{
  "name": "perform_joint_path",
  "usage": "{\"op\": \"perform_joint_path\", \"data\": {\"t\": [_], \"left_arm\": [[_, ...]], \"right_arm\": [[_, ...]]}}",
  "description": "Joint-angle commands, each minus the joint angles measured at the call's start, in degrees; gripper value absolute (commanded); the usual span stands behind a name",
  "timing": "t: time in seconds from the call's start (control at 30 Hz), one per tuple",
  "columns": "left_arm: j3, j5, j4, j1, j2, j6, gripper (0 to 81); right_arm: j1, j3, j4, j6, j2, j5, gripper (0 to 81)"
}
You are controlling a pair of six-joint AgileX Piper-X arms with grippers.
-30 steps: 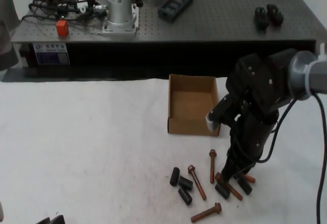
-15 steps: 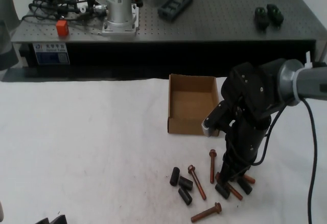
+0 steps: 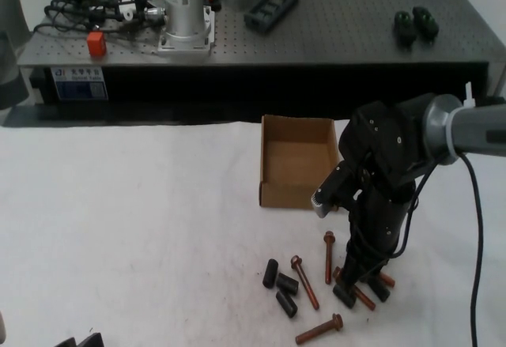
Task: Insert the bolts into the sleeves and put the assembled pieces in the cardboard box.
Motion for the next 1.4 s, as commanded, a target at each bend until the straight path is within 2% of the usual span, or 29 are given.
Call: {"op": "perform_joint_path", "data": {"t": [0.0, 0.27, 0.33, 0.43, 0.6, 0.73, 0.9, 1.03, 1.23, 1.37], "left_arm": [[0.01, -0.03, -0.28, 0.00, -0.34, -0.50, 30.6], [0.01, -0.03, -0.28, 0.00, -0.34, -0.50, 30.6], [0.01, 0.60, -0.40, 0.00, -0.34, -0.50, 30.6], [0.01, 4.32, -2.72, 0.00, -0.34, -0.50, 30.6], [0.01, 6.10, -9.20, 0.00, 0.04, -0.22, 30.6], [0.01, 11.29, -11.64, 0.00, 4.04, 0.24, 30.6], [-2.12, 18.11, -18.21, 0.00, 16.99, 3.94, 30.6], [-11.16, 22.39, -20.46, -0.33, 32.40, 9.01, 30.6], [-29.69, 25.22, -16.31, -5.47, 59.00, 19.51, 30.6], [-43.56, 24.99, -6.19, -8.81, 73.70, 22.35, 30.6]], "right_arm": [[-0.43, 0.24, 2.40, -0.60, 1.64, 0.33, 22.5], [-0.43, 0.58, 2.75, -0.60, 1.79, 0.30, 22.0], [-0.43, 0.54, 3.11, -0.49, 1.79, 0.30, 16.5], [-0.60, 0.54, 3.16, -0.49, 1.79, 0.30, 0.6], [-1.66, 0.54, 0.84, 0.65, 1.58, -0.59, 1.6], [-2.87, 0.54, -2.53, 3.60, -1.14, -7.21, 1.6], [-4.50, 0.68, -5.40, 6.12, -8.57, -10.82, 1.6], [-6.67, 0.67, -4.82, 8.87, -15.14, -15.67, 1.6], [-10.08, 0.67, -2.37, 12.22, -23.40, -23.10, 1.6], [-10.73, 0.67, -0.63, 12.57, -27.25, -23.61, 1.6]]}}
